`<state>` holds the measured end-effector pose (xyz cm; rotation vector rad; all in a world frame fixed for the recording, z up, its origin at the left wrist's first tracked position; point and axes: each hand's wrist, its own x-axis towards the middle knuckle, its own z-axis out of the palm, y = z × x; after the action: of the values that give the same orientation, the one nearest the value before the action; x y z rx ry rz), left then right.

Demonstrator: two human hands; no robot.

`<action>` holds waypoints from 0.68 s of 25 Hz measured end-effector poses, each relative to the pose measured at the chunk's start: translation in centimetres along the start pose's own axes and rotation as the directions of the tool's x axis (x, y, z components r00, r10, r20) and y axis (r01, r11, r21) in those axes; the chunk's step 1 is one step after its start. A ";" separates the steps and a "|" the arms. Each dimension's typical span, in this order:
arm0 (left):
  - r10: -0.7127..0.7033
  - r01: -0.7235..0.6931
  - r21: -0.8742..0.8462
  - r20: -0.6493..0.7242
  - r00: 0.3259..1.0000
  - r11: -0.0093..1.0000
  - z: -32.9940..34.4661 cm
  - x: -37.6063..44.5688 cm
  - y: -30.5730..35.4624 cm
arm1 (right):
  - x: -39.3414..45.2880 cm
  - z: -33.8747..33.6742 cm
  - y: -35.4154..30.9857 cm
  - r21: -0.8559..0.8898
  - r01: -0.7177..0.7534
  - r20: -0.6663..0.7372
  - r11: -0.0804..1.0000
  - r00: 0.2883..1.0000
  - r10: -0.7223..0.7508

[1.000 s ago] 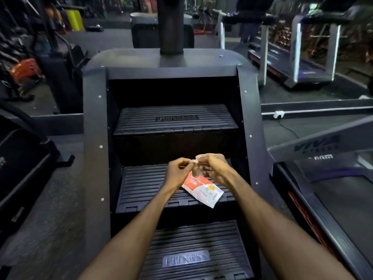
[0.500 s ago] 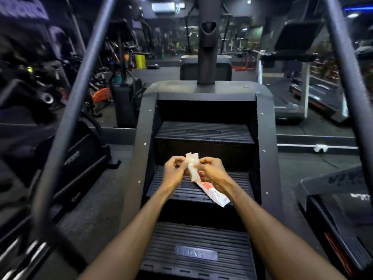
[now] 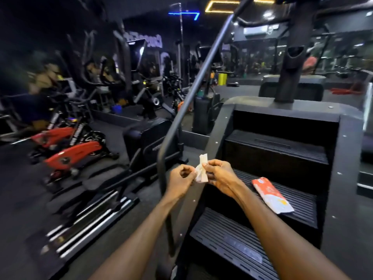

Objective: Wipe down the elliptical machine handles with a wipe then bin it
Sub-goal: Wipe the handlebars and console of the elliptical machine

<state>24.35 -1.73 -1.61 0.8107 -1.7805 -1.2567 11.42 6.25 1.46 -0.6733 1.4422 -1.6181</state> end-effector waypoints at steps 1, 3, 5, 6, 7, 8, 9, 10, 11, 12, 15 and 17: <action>-0.014 0.014 0.003 -0.041 0.999 1.000 -2.1 -0.7 0.1 | -0.6 1.8 0.2 0.019 0.003 0.042 1.000 0.999 -0.004; -0.056 0.054 -0.027 -0.095 0.994 0.998 -6.0 -2.4 0.2 | -2.0 5.4 0.7 0.040 0.000 0.116 0.999 0.993 -0.005; -0.108 0.104 -0.047 -0.110 0.988 0.993 -9.8 -4.5 0.3 | -3.5 9.7 1.5 0.048 -0.012 0.193 0.999 0.981 0.003; -0.121 0.115 -0.049 -0.131 0.984 0.992 -11.5 -5.5 0.1 | -4.2 11.7 1.9 0.054 -0.018 0.223 0.998 0.975 0.005; -0.138 0.128 -0.062 -0.178 0.974 0.990 -13.3 -6.4 -0.1 | -5.1 13.5 2.3 0.060 -0.020 0.244 0.998 0.970 0.005; -0.164 0.146 -0.090 -0.245 0.955 0.985 -15.1 -7.2 -0.3 | -5.8 15.3 2.8 0.064 -0.025 0.256 0.998 0.967 0.007; -0.214 0.176 -0.145 -0.311 0.926 0.974 -17.3 -8.3 -0.4 | -6.8 17.3 3.4 0.072 -0.038 0.259 0.997 0.966 0.018; -0.272 0.201 -0.225 -0.353 0.895 0.954 -19.4 -9.2 -0.4 | -7.6 19.1 4.0 0.070 -0.056 0.255 0.996 0.966 0.036; -0.321 0.212 -0.305 -0.372 0.871 0.928 -21.5 -10.2 -0.3 | -8.5 21.0 4.8 0.064 -0.076 0.264 0.995 0.963 0.056; -0.351 0.208 -0.371 -0.378 0.857 0.905 -23.4 -11.3 -0.1 | -9.2 22.8 5.8 0.054 -0.103 0.277 0.993 0.957 0.084; -0.386 0.208 -0.428 -0.386 0.838 0.880 -28.1 -13.9 -0.2 | -11.2 27.7 8.8 0.000 -0.185 0.269 0.983 0.946 0.178; -0.379 0.230 -0.372 -0.400 0.834 0.899 -30.5 -15.0 -0.9 | -11.4 30.4 10.8 -0.177 -0.024 0.090 0.984 0.995 0.040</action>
<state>58.31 -2.86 -0.23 1.1349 -1.0590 -1.3620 45.03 0.46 -1.62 -0.8105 1.5310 -1.4270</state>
